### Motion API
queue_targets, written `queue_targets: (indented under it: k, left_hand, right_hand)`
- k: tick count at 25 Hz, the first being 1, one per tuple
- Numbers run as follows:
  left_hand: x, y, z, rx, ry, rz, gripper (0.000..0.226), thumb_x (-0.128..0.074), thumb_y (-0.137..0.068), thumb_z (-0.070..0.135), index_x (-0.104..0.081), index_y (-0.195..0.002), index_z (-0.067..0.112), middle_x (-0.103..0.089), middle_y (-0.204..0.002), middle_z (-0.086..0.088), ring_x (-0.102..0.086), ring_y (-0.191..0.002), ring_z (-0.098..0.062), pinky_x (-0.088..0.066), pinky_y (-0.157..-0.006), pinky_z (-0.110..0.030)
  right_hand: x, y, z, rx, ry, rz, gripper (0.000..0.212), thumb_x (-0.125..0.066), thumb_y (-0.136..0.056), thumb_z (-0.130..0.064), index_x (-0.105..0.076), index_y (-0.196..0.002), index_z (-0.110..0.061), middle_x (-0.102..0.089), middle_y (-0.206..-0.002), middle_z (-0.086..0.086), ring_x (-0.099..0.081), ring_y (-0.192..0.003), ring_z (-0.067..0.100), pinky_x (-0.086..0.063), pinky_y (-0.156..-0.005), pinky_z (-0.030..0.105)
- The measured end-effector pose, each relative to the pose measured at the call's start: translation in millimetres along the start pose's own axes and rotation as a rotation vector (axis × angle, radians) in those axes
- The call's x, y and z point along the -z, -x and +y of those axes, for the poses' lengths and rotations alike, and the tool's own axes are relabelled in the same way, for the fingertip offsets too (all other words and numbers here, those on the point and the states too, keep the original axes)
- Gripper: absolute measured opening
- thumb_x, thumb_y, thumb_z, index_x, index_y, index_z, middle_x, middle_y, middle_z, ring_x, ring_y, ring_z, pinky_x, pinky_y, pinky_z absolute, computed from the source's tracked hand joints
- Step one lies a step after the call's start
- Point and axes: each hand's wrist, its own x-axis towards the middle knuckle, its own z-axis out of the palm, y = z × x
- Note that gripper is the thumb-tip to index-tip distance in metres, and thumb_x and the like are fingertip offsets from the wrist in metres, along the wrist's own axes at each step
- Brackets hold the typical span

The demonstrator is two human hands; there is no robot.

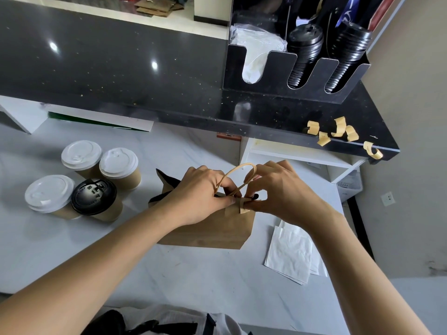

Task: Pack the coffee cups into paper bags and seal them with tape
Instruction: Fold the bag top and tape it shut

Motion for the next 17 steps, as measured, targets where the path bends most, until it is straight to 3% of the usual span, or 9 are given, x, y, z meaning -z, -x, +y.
queue_targets:
  k: [2, 6, 10, 17]
  left_hand:
    - [0.4, 0.3, 0.0, 0.003, 0.014, 0.015, 0.009, -0.072, -0.092, 0.031, -0.079, -0.095, 0.037, -0.063, -0.081, 0.017, -0.049, -0.086, -0.013, -0.032, -0.078, -0.029]
    - [0.4, 0.3, -0.6, 0.002, 0.011, 0.028, 0.007, -0.073, -0.091, 0.032, -0.079, -0.094, 0.035, -0.060, -0.078, 0.016, -0.050, -0.087, -0.014, -0.033, -0.076, -0.030]
    - [-0.2, -0.9, -2.1, -0.002, 0.019, 0.032, 0.007, -0.073, -0.091, 0.032, -0.079, -0.093, 0.036, -0.065, -0.083, 0.010, -0.052, -0.091, -0.017, -0.036, -0.078, -0.031]
    - [-1.9, -0.3, -3.4, -0.018, 0.012, 0.044, 0.006, -0.073, -0.092, 0.034, -0.078, -0.093, 0.035, -0.059, -0.078, 0.017, -0.048, -0.090, -0.013, -0.035, -0.074, -0.022]
  right_hand:
    - [-1.5, 3.2, 1.0, -0.007, -0.012, 0.030, 0.014, -0.079, -0.084, -0.048, -0.076, -0.087, -0.035, -0.066, -0.110, -0.015, -0.056, -0.099, 0.013, -0.035, -0.089, 0.035]
    - [-2.9, 12.2, 0.9, -0.004, -0.087, 0.085, 0.038, -0.050, -0.090, -0.063, -0.079, -0.096, -0.039, -0.065, -0.112, -0.016, -0.057, -0.099, 0.010, -0.036, -0.088, 0.033]
    - [-7.2, 12.9, -1.7, 0.016, -0.044, 0.132, 0.030, -0.056, -0.092, -0.050, -0.080, -0.094, -0.033, -0.066, -0.112, -0.013, -0.059, -0.095, 0.013, -0.039, -0.084, 0.035]
    - [-17.0, 15.4, 0.0, -0.039, -0.009, 0.113, 0.023, -0.079, -0.080, -0.050, -0.074, -0.093, -0.031, -0.065, -0.106, -0.010, -0.054, -0.093, 0.017, -0.034, -0.084, 0.034]
